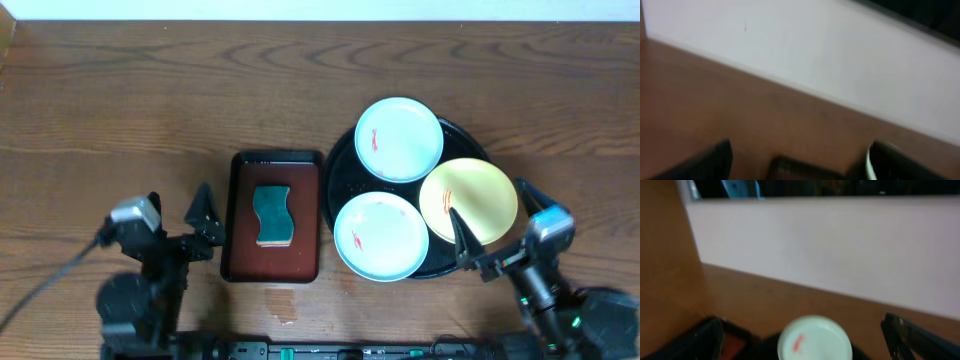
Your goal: Clean dirty plates on tray and stack at the side
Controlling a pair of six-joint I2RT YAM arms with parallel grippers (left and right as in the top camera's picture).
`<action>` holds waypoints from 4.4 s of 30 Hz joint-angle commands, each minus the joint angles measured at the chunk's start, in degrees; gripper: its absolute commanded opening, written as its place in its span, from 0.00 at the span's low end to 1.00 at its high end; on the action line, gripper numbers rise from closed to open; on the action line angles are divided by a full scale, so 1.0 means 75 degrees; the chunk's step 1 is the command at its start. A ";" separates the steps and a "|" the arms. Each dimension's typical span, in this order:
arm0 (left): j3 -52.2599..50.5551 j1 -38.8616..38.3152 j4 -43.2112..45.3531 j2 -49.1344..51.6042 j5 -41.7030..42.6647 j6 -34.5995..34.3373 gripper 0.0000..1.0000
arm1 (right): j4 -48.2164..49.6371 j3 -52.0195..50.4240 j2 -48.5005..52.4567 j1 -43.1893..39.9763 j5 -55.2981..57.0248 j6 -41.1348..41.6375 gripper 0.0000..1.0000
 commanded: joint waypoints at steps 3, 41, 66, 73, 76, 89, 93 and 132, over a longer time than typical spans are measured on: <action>0.2862 0.0023 -0.2253 0.2363 0.0641 0.0154 0.88 | -0.2451 0.3203 0.2801 -0.0041 -0.0358 0.0111 0.99; 0.4721 -0.2579 -0.5310 0.9862 -0.0227 0.0227 0.83 | -0.6706 0.5543 0.8766 0.1241 -0.0688 0.0764 0.69; 0.3354 -0.2570 -0.2868 1.1217 0.0082 -0.0423 0.08 | -0.6575 0.5543 0.8766 0.1259 -0.0548 0.0906 0.73; 0.4336 -0.2541 -0.3931 1.0774 0.0085 -0.0420 0.33 | -0.6572 0.5543 0.8766 0.1259 -0.0545 0.0906 0.73; 0.4476 -0.2541 -0.4135 1.0456 0.0082 -0.0425 0.57 | -0.6572 0.5543 0.8766 0.1259 -0.0545 0.0903 0.73; 0.2841 -0.2544 -0.2614 1.0579 0.0087 -0.0775 0.50 | -0.6513 0.5543 0.8766 0.1259 -0.0522 0.0906 0.73; 0.2524 -0.2541 -0.2270 1.0579 0.0082 -0.0766 0.31 | -0.6484 0.5543 0.8766 0.1259 -0.0525 0.0906 0.73; 0.4194 -0.2541 -0.3905 1.0369 -0.0434 -0.0221 0.08 | -0.5284 0.2224 0.8766 0.1259 0.0443 0.2623 0.48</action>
